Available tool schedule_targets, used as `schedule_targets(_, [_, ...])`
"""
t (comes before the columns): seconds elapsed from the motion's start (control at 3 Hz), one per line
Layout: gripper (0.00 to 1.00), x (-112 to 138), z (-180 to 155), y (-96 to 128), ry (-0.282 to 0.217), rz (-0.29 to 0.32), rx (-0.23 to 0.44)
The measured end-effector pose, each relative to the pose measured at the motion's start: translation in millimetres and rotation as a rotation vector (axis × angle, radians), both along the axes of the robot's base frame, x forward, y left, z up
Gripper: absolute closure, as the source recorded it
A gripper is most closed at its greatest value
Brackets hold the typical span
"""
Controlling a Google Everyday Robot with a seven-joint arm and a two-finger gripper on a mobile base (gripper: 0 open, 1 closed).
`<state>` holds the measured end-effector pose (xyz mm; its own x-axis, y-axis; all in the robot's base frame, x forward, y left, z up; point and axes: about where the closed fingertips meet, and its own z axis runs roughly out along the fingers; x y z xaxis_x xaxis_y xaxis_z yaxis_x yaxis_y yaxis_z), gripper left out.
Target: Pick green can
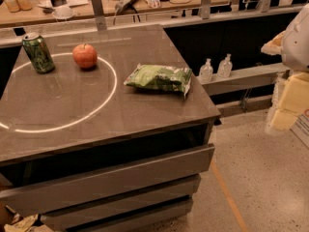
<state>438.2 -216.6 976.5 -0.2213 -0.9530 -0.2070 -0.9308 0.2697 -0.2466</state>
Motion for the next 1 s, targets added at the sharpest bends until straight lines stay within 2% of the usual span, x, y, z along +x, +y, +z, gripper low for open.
schedule_targets(1.0, [0.00, 0.5, 4.3, 2.2, -0.014, -0.001, 0.025])
